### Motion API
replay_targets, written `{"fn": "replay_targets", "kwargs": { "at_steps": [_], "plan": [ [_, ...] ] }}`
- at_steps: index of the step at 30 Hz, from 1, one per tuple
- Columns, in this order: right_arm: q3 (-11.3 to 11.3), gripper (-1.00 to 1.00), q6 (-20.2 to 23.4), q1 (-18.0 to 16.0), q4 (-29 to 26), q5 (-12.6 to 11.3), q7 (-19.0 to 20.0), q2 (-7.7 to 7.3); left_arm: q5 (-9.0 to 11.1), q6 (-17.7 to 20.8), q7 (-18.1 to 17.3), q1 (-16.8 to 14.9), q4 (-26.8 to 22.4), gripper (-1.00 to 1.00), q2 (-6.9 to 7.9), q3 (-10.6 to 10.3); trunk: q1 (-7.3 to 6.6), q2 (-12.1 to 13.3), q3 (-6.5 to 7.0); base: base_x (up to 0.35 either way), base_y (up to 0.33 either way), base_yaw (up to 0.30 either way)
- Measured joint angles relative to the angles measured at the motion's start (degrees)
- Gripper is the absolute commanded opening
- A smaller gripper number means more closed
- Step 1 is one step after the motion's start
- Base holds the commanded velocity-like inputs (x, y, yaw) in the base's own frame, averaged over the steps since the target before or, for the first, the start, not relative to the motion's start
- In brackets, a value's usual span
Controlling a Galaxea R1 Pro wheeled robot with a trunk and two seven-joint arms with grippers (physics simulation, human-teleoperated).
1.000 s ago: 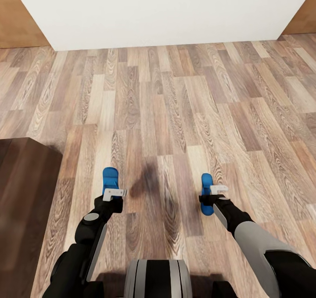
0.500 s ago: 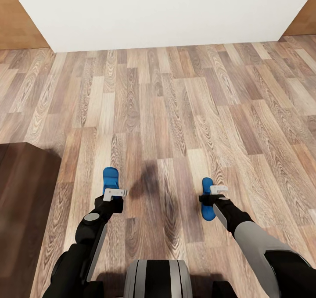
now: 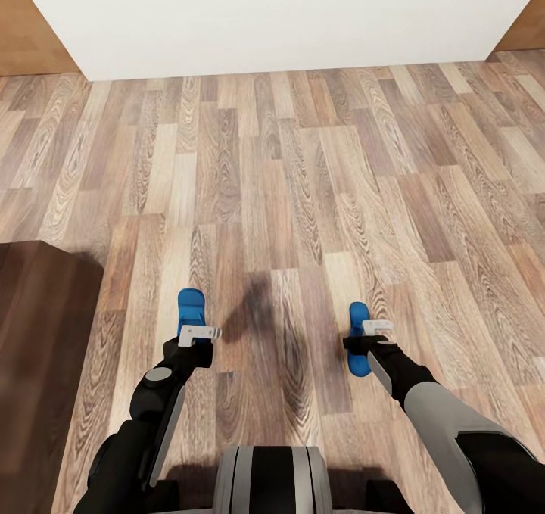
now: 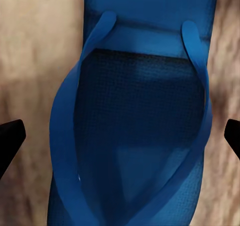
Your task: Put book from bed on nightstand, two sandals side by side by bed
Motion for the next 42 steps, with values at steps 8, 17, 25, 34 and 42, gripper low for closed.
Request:
{"fn": "replay_targets", "kwargs": {
  "at_steps": [8,17,25,34,42],
  "plan": [
    [0.0,-1.00,0.0,0.0,0.0,0.1,0.0,-0.01,0.0,0.0,0.0,0.0,0.0,-1.00,0.00,0.0,0.00,0.0,0.00,0.000,0.000,0.000],
    [0.0,-1.00,0.0,0.0,0.0,0.1,0.0,0.05,0.0,0.0,0.0,0.0,0.0,-1.00,0.00,0.0,0.00,0.0,0.00,0.000,0.000,0.000],
    [0.0,-1.00,0.0,0.0,0.0,0.0,0.0,0.07,0.0,0.0,0.0,0.1,0.0,-1.00,0.00,0.0,0.00,0.0,0.00,0.000,0.000,0.000],
    [-0.1,-1.00,0.0,0.0,0.0,-0.1,0.0,0.07,0.0,0.0,0.0,0.0,0.0,-1.00,0.00,0.0,0.00,0.0,0.00,0.000,0.000,0.000],
    [0.0,-1.00,0.1,0.0,0.0,-0.2,0.0,0.07,0.0,0.0,0.1,0.0,0.0,-1.00,0.00,-0.7,-0.13,0.1,1.10,0.000,0.000,0.000]
  ]
}}
